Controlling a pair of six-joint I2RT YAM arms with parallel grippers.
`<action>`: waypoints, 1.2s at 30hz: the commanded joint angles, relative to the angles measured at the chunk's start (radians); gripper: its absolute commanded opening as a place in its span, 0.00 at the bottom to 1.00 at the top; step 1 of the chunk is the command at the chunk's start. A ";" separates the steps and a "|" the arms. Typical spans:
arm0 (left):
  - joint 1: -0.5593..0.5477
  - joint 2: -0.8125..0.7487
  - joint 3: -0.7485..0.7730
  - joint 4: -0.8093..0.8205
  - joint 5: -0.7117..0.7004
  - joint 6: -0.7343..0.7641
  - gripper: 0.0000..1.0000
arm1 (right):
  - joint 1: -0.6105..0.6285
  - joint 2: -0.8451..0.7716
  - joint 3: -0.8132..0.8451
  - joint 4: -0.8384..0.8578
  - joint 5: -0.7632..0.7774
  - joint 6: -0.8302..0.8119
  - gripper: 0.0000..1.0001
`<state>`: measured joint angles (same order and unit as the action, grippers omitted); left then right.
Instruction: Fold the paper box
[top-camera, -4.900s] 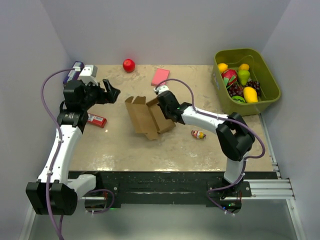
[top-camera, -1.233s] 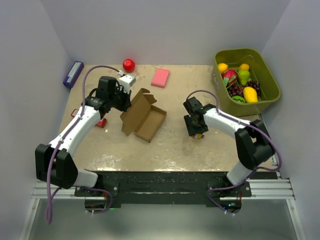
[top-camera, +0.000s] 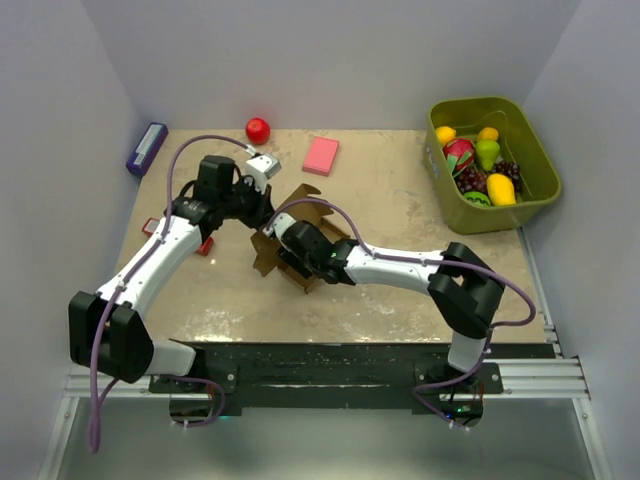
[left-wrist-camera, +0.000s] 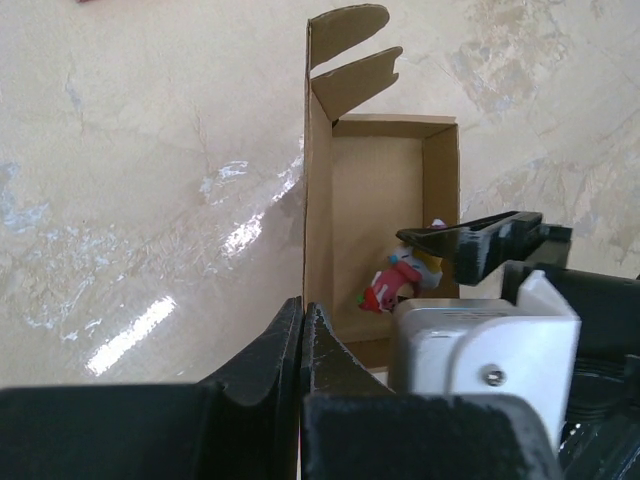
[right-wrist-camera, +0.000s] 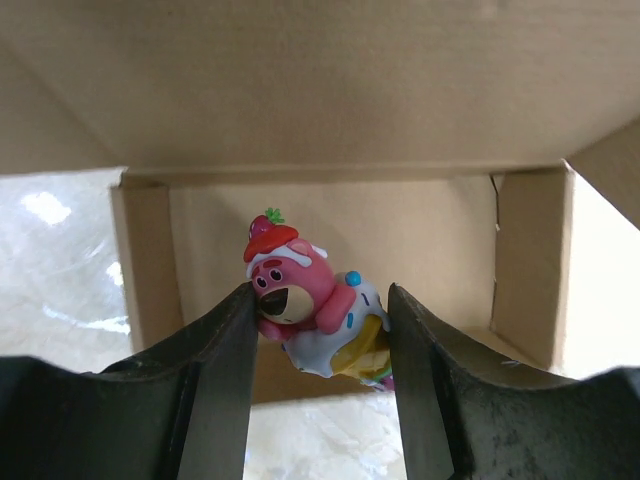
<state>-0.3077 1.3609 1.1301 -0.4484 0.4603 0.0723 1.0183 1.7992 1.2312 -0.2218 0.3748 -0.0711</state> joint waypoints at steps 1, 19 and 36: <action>-0.010 0.001 -0.006 0.031 0.001 0.012 0.00 | -0.023 0.023 -0.013 0.099 0.051 0.027 0.07; -0.019 0.017 -0.007 0.030 -0.028 0.020 0.00 | -0.063 -0.159 -0.131 0.161 -0.014 0.063 0.85; -0.028 0.038 -0.013 0.036 0.107 0.050 0.00 | -0.463 -0.344 -0.108 0.090 -0.602 -0.051 0.83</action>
<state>-0.3241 1.3869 1.1271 -0.4461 0.5159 0.0975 0.5491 1.4281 1.0679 -0.1020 -0.0696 -0.0429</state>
